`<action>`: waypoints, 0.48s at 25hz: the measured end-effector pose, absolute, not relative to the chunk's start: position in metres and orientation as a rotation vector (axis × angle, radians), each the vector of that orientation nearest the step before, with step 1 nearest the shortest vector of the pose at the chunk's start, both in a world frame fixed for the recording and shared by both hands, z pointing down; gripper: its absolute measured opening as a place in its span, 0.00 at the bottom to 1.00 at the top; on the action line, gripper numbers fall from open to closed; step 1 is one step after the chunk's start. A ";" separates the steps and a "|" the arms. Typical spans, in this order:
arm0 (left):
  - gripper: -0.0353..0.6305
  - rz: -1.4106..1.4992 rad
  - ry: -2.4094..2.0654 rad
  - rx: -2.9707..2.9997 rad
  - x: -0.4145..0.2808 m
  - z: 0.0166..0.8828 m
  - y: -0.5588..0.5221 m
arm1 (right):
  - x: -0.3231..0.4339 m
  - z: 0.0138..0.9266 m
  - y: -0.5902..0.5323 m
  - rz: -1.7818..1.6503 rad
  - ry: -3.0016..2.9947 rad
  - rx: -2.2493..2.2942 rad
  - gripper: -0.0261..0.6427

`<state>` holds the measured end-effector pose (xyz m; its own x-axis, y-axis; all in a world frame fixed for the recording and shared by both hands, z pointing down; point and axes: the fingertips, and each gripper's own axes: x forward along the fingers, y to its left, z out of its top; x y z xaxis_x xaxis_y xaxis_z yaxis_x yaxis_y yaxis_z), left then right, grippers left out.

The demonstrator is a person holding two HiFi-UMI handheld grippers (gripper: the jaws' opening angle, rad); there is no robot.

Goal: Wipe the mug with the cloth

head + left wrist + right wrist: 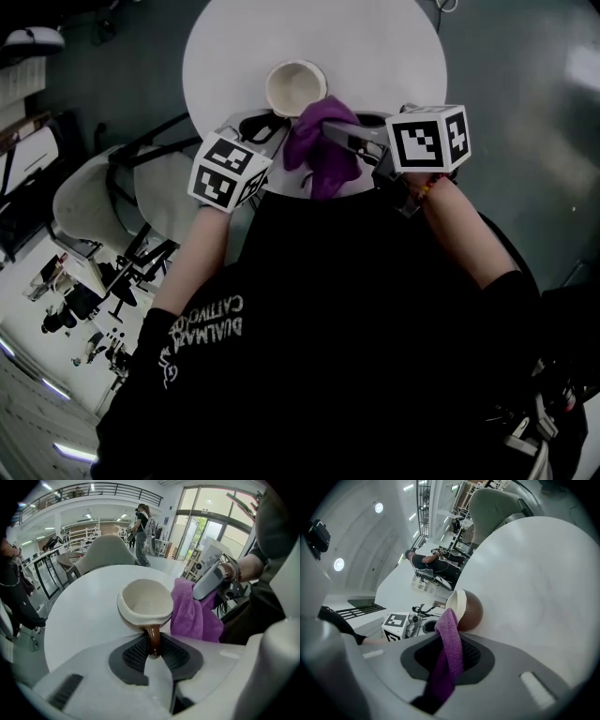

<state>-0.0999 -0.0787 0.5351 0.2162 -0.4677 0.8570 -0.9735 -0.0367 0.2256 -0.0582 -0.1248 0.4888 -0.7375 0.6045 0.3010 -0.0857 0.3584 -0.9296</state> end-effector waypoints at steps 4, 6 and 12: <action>0.15 0.763 -1.350 1.654 -0.102 0.541 -0.075 | -0.058 0.497 -0.135 1.419 -2.010 -0.436 0.14; 0.15 0.760 -1.347 1.655 -0.102 0.543 -0.076 | -0.058 0.499 -0.142 1.420 -2.018 -0.428 0.14; 0.15 0.778 -1.323 1.660 -0.108 0.543 -0.079 | -0.066 0.500 -0.164 1.433 -2.042 -0.387 0.14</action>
<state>-0.1084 -0.0788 0.5432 0.2458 -0.4377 0.8649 -0.9686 -0.0759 0.2368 -0.0660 -0.1638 0.5002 -0.7731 0.5535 0.3097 -0.1031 0.3722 -0.9224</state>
